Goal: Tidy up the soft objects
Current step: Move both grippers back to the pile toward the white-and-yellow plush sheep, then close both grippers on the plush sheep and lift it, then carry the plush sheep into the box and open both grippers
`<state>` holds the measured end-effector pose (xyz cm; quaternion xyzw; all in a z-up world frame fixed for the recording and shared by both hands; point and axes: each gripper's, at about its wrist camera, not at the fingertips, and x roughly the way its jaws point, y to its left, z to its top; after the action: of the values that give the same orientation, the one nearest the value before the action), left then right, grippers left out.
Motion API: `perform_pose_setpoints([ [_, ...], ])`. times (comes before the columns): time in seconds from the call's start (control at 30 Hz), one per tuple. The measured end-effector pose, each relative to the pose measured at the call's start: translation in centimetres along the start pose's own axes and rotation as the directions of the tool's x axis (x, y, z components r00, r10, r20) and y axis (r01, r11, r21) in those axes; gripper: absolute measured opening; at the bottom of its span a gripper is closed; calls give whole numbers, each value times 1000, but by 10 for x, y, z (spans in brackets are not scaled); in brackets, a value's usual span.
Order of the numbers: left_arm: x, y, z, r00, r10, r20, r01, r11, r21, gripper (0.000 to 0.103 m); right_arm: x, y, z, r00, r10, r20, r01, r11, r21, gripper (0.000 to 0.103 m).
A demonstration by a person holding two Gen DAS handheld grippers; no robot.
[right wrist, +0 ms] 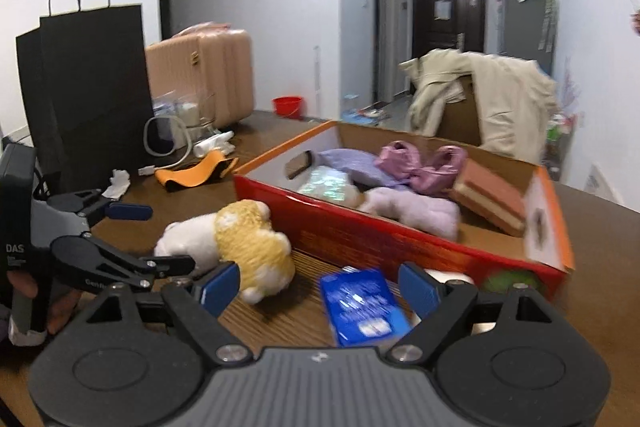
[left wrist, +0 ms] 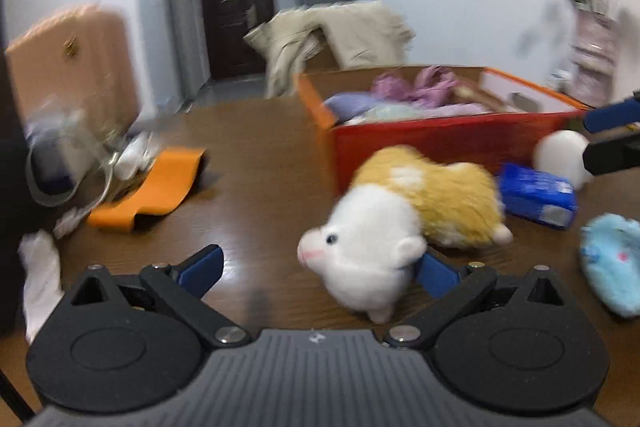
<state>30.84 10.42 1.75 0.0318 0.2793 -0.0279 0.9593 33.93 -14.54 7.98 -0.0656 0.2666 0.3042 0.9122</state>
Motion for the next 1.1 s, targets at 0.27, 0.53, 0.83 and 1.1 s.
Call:
perform_pose_setpoints([
  [0.27,3,22,-1,983,-184,-9,182,976,-116,60,81,30,16,987,143,-78,-147,988,-47,74],
  [0.53,10,21,-1,970,-242,-18,237,959,-157,48,92,40,10,972,196,-129,-209,974,-87,47],
  [0.83,-35,-1,6,961,-237,141,251,964,-93,48,34,67,12,997,75,-17,-77,976,-204,44],
  [1.1,-79,-75,40,904,-382,191,386,923,18,48,-82,40,-5,991,-59,119,77,984,-159,44],
])
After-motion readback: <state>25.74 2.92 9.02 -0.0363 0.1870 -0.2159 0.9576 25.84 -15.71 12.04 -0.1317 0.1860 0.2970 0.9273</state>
